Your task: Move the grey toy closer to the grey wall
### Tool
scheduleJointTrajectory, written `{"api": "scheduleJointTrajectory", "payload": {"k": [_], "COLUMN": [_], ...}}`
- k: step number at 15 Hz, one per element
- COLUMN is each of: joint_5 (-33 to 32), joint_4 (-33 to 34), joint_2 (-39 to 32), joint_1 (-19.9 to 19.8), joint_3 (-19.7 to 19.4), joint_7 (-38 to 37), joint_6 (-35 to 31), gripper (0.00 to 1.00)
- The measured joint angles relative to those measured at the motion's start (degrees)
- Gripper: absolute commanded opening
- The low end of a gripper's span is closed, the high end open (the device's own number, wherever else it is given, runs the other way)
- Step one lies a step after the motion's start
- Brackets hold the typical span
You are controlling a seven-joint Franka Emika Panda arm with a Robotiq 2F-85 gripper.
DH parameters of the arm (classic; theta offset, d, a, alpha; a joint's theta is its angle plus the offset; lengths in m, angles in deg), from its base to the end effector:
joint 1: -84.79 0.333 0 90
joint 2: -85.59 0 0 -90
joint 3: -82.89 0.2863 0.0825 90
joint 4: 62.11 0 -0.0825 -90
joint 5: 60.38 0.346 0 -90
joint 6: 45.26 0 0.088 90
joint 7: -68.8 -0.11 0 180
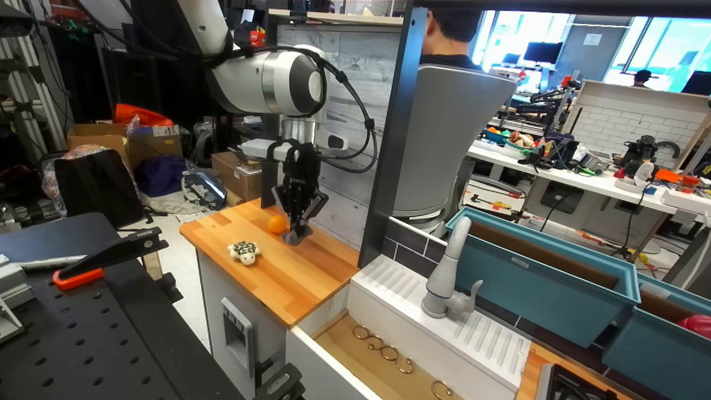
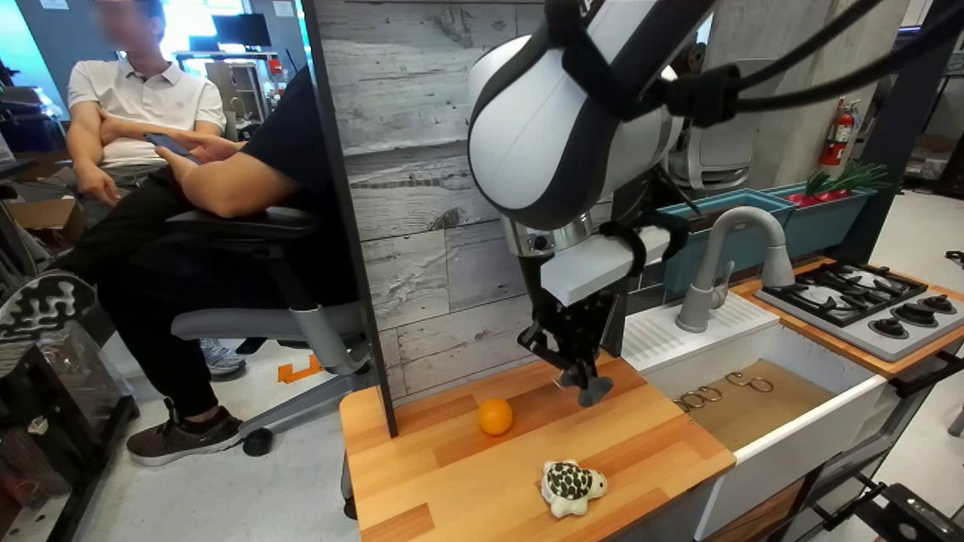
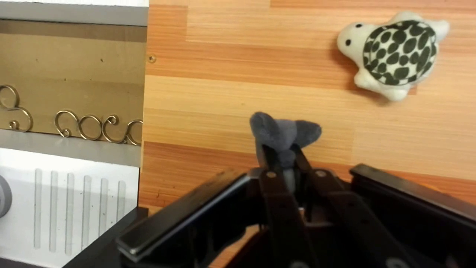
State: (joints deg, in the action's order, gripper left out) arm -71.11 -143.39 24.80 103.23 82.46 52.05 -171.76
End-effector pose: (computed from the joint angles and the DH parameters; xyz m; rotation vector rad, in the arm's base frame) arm 0.5950 0.1870 0.0494 2.8999 0.2283 -0.3171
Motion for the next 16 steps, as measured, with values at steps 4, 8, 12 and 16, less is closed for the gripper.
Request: {"api": "scheduleJointTrajectory", "payload": {"k": [4,8,12,16], "joint_5": [-0.4,-1.3,-1.5,-2.4], "joint_4": [3.6,6.3,7.1,7.1], "joint_2": [-4.1,-7.0,-7.7,-7.7], "joint_1": [0.3,1.1,1.9,2.5], "joint_3": [-0.4,-1.2,-1.9,-1.9], "joint_7": [0.0,-0.2,-0.4,-0.4], "joint_6": [0.9,0.9,1.2,1.3], "gripper": [0.03,0.03,0.43,0.72]}}
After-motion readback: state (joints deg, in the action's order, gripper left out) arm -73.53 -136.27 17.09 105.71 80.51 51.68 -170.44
